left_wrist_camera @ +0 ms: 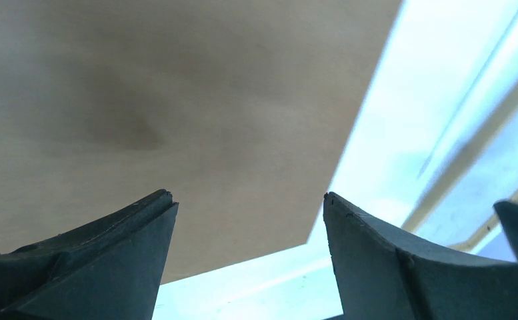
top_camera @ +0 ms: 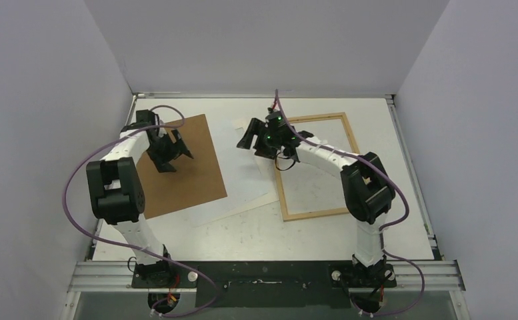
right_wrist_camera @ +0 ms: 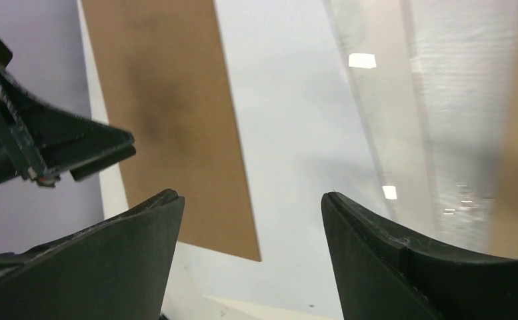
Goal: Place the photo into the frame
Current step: Move the photo frame item to the center of the board, then move the photo frame to the center of the board.
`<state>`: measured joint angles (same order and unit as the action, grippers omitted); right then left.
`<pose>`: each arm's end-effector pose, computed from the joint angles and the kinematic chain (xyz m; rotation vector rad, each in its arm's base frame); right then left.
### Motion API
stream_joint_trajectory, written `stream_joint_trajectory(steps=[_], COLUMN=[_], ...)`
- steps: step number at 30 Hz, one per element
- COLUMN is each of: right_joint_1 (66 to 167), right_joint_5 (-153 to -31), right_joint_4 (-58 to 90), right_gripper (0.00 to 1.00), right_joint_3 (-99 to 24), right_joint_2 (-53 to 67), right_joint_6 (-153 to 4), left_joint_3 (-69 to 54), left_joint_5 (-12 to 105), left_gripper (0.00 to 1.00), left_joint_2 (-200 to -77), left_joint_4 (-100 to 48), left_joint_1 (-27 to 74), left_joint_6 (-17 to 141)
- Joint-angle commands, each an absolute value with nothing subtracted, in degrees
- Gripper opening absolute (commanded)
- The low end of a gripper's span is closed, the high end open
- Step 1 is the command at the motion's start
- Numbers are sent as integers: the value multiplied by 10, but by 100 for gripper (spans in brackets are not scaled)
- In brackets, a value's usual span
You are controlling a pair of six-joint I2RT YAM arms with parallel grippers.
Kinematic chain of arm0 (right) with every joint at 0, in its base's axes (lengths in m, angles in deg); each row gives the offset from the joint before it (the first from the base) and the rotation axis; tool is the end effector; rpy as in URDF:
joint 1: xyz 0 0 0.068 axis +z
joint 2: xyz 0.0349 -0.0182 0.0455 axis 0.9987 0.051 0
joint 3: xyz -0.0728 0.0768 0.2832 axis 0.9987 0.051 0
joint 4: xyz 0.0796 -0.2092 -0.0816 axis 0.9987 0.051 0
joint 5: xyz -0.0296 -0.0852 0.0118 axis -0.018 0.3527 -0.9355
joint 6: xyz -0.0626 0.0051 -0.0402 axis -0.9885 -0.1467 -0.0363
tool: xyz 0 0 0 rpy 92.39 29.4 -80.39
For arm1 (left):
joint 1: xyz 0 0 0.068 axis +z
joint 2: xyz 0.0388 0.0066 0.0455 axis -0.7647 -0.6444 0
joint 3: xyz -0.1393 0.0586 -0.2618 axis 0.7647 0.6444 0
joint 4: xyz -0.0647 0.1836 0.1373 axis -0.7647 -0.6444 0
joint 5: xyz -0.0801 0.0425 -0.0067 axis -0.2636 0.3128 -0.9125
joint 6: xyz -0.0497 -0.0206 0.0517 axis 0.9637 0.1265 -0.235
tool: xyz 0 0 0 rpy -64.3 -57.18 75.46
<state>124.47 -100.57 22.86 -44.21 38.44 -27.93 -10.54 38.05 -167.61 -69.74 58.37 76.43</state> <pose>0.3539 0.2930 0.2435 0.1665 2.4650 1.1095 0.3589 0.0353 0.2159 -0.7715 2.7124 -0.4860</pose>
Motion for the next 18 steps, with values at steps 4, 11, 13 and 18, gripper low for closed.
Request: stream_joint_trajectory(steps=[4,11,13,18], right_joint_1=[1205,1202,1198,1179], right_joint_5=[-978,-984,-980,-981], right_joint_4=[380,410,416,433], right_gripper=[74,73,73,73], right_joint_3=[-483,-486,-485,-477], right_joint_2=[378,406,411,421], right_joint_6=[-404,-407,-403,-403], left_joint_3=[-110,-101,-91,-73], left_joint_5=[309,305,291,259], left_gripper=[78,75,74,71], left_joint_2=[-1654,-1671,-1678,-1696], left_joint_4=[-619,-579,-558,-501], left_joint_1=[481,402,390,365], left_joint_6=[829,867,882,919])
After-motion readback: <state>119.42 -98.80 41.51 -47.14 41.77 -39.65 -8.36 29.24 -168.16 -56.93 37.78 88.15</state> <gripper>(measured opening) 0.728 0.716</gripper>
